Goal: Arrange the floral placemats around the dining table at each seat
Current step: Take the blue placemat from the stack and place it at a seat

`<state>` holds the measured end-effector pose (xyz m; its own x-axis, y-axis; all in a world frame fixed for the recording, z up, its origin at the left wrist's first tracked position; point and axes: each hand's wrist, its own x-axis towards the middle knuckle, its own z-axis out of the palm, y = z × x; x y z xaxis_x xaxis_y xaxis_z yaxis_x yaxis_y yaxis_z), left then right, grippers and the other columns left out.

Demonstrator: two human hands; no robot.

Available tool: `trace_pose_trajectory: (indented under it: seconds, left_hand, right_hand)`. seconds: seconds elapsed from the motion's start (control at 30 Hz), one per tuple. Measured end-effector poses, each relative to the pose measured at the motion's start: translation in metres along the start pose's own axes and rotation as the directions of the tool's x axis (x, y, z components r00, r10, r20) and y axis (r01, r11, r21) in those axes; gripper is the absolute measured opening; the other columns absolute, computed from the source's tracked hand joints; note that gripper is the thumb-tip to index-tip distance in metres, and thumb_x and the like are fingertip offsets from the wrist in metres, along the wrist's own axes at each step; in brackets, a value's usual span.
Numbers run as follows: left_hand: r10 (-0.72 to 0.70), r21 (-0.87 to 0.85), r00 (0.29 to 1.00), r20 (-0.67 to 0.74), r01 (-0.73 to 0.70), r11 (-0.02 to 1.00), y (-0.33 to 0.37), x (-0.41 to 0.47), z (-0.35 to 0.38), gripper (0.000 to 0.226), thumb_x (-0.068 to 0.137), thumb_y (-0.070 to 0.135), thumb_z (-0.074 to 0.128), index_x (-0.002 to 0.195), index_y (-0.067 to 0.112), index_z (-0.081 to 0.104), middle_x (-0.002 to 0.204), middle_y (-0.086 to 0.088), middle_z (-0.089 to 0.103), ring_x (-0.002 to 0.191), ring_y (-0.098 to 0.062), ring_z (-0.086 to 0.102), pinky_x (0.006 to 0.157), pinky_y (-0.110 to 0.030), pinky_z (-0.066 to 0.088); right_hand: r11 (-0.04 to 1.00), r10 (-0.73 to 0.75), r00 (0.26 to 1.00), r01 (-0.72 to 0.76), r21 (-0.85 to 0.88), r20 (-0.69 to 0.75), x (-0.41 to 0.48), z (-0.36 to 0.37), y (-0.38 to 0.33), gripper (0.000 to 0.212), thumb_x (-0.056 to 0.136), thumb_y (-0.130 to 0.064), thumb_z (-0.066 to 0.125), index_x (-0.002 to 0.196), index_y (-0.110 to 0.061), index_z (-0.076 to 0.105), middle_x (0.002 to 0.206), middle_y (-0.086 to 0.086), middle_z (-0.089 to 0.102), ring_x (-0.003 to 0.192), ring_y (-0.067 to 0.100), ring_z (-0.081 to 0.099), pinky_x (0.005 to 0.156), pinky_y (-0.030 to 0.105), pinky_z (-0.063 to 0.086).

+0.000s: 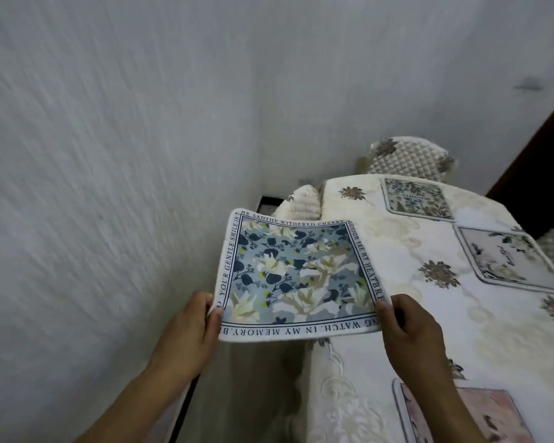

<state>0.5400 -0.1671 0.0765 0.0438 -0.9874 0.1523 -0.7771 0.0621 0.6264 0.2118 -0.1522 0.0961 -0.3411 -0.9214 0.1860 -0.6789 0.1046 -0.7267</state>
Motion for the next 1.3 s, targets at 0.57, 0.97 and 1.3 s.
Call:
trace_pose_trajectory:
  seconds: [0.57,0.97,1.3]
  left_hand:
    - [0.481,-0.193,0.803,0.352,-0.44,0.877,0.017,0.218,0.077,0.013,0.096,0.036,0.047,0.089,0.025,0.044,0.08,0.008,0.055,0.07,-0.015,0.055,0.061,-0.038,0.046]
    - [0.637,-0.268,0.622,0.455,-0.587,0.764,0.076,0.416,0.157,0.016,0.089,0.052,0.033,0.082,0.038,0.035,0.074,0.008,0.052,0.063,-0.008,0.052,0.05,-0.028,0.037]
    - [0.79,-0.476,0.232,0.568,-0.69,0.545,0.114,0.545,0.258,0.018,0.093,0.046,0.038,0.084,0.03,0.039,0.069,0.006,0.053,0.059,-0.008,0.052,0.047,-0.027,0.036]
  right_hand:
    - [0.891,0.409,0.791,-0.454,0.012,-0.455,0.028,0.035,-0.013,0.037,0.093,-0.032,0.055,0.063,-0.018,0.04,0.051,0.001,0.04,0.049,0.017,0.04,0.048,0.032,0.032]
    - [0.806,0.542,0.666,-0.585,0.092,-0.513,0.17,0.071,0.017,0.036,0.095,-0.034,0.053,0.064,-0.019,0.044,0.052,0.001,0.048,0.049,0.01,0.043,0.049,0.029,0.033]
    - [0.624,0.672,0.377,-0.751,0.214,-0.637,0.223,0.131,-0.004,0.039,0.096,-0.035,0.051,0.064,-0.018,0.036,0.053,0.001,0.035,0.048,0.011,0.035,0.049,0.032,0.024]
